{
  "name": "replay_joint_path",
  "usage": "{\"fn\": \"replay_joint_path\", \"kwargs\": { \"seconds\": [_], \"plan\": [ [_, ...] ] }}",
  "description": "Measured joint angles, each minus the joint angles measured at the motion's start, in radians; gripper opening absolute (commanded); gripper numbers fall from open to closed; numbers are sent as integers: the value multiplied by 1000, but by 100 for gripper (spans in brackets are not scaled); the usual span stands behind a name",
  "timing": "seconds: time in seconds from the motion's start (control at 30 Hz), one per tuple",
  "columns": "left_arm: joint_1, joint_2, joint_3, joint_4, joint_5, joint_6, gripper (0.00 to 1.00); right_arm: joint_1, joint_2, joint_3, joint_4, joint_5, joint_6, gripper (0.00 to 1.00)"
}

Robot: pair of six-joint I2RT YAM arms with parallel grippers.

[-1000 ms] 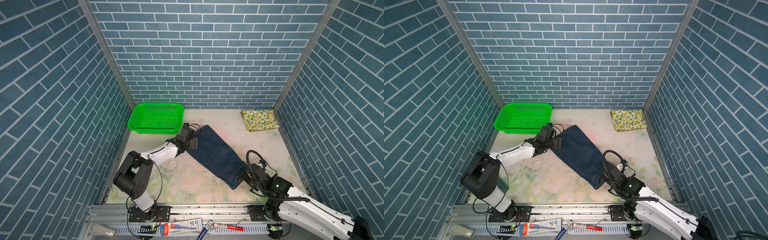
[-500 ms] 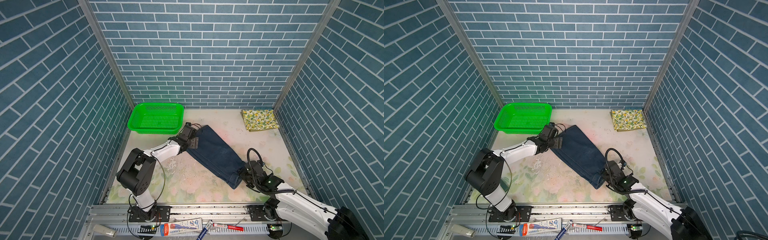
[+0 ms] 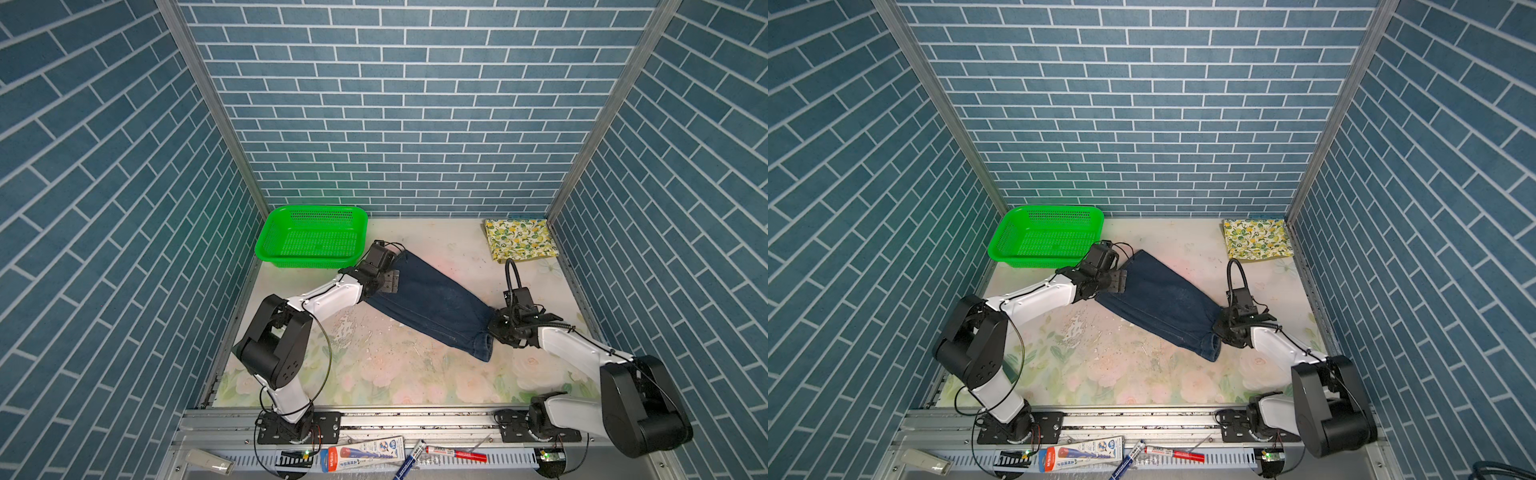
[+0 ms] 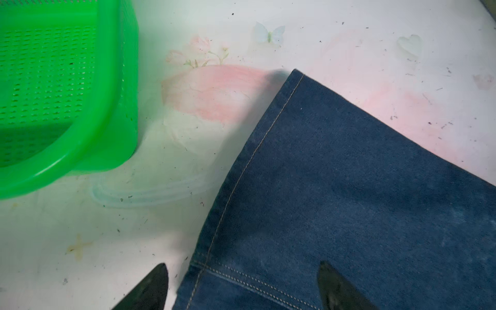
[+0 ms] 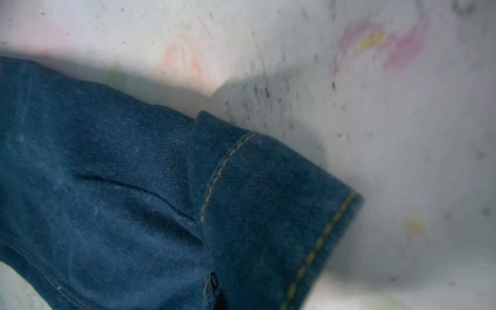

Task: Fold and stack skirts
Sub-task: Rotate the skirt at the center of the table.

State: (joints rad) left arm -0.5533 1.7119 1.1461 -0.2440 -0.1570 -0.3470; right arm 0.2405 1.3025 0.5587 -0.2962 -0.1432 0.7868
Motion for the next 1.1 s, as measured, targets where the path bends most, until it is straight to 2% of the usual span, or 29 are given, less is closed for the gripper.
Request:
{"fn": "replay_joint_path", "kwargs": {
  "seconds": [0.23,0.4,0.53,0.73,0.83,0.9,0.97,1.03,1.1],
  "plan": [
    [0,59,55,-15,15,0,87,-167,243,248,-97,-76,-223,0],
    [0,121,67,-37,24,-1,88,-189,409,441,-168,-65,-386,0],
    [0,168,77,-44,42,-12,88,-195,455,495,-203,-64,-474,0],
    [5,261,134,-69,79,-45,84,-197,488,536,-211,-69,-533,0],
    [12,294,165,-84,95,-62,73,-197,489,536,-211,-76,-542,0],
    [19,307,186,-85,110,-75,57,-197,489,536,-211,-81,-550,0],
    [21,318,200,-87,120,-83,32,-197,489,536,-211,-86,-553,0],
    [26,324,206,-91,126,-92,0,-198,489,536,-209,-91,-557,0],
    [27,325,206,-84,146,-93,0,-198,489,536,-208,-93,-558,0]
  ]
}}
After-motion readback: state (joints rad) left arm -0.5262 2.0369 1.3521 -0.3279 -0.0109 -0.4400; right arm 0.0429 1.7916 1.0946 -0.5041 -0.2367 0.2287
